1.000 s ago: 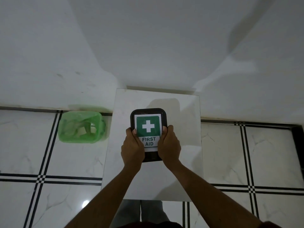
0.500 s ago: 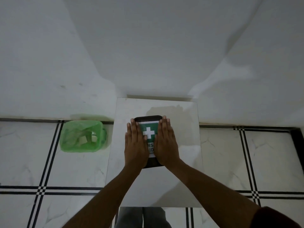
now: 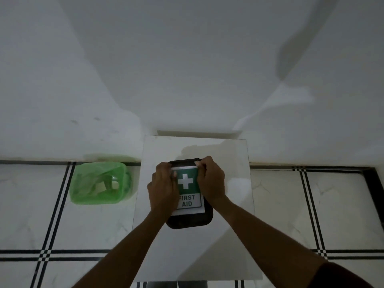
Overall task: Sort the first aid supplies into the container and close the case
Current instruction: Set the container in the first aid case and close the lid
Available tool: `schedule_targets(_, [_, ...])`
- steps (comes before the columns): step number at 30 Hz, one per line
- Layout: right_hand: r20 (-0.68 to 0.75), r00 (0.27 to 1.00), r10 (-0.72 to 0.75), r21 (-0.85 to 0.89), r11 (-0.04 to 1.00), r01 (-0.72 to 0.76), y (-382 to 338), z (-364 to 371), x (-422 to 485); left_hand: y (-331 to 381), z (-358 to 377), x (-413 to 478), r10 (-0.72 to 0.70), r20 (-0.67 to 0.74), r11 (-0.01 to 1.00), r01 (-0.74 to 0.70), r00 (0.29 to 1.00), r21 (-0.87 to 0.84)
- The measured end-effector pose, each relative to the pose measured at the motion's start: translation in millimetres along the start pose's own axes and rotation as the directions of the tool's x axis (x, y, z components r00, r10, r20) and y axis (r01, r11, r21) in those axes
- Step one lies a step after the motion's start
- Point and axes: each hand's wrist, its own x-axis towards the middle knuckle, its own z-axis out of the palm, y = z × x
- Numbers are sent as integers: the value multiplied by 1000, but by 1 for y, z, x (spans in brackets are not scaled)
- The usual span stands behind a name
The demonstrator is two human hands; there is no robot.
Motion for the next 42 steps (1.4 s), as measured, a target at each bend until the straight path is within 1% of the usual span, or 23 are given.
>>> schedule_targets(2, [-62, 990, 126, 60, 991, -123, 2, 7, 5, 8, 1, 12, -158, -8, 981, 156, 987, -120])
schedule_targets(4, [-38, 981, 190, 110, 977, -185, 7, 12, 7, 10, 2, 19, -289, 3, 938, 284, 957, -198])
schedule_targets(6, [28, 974, 224, 120, 967, -226, 14, 15, 8, 7, 3, 23, -346, 30, 914, 344, 938, -214])
schedule_targets(8, [98, 945, 313, 212, 921, -327, 13, 15, 9, 4, 4, 26, -413, 94, 862, 422, 906, -281])
schedule_targets(10, [114, 924, 365, 297, 875, -382, 12, 14, 10, 2, 5, 32, -467, 150, 807, 489, 872, -332])
schedule_targets(14, [85, 933, 351, 312, 879, -359, 15, 14, 14, -1, 8, 38, -457, 196, 804, 498, 867, -324])
schedule_targets(18, [8, 962, 274, 252, 930, -267, 18, 20, 17, -3, 6, 40, -442, 156, 834, 468, 883, -290])
schedule_targets(20, [-6, 968, 249, 240, 940, -241, 19, 23, 16, -3, 5, 42, -425, 148, 850, 450, 893, -274])
schedule_targets(25, [-1, 967, 254, 224, 943, -248, 16, 22, 19, -2, 5, 47, -378, 145, 894, 401, 914, -197])
schedule_targets(29, [-9, 969, 246, 144, 959, -242, 9, 19, 19, 4, 2, 46, -381, 118, 913, 394, 917, -107])
schedule_targets(31, [-8, 967, 254, 67, 965, -253, 3, 16, 13, 10, -4, 39, -311, 57, 947, 314, 949, -61])
schedule_targets(33, [14, 967, 253, -43, 967, -252, -3, 13, 6, 11, -11, 29, -133, 35, 991, 132, 991, 17])
schedule_targets(34, [26, 975, 221, -95, 971, -218, -6, 11, 0, 10, -14, 22, -23, 70, 996, 16, 997, 85])
schedule_targets(35, [39, 988, 150, -156, 977, -142, -9, 9, -8, 8, -16, 13, 75, 135, 981, -97, 988, 167])
schedule_targets(37, [95, 995, -34, -287, 956, 60, -9, 9, -27, 2, -18, -8, 196, 281, 909, -282, 939, 307])
schedule_targets(38, [134, 986, -94, -328, 935, 134, -7, 10, -36, -1, -18, -16, 219, 334, 869, -338, 917, 361])
schedule_targets(39, [166, 978, -124, -352, 919, 176, -3, 12, -44, -4, -17, -22, 219, 362, 844, -362, 906, 396])
schedule_targets(42, [190, 974, -125, -380, 905, 191, 10, 16, -53, -6, -14, -22, 182, 386, 839, -347, 904, 418])
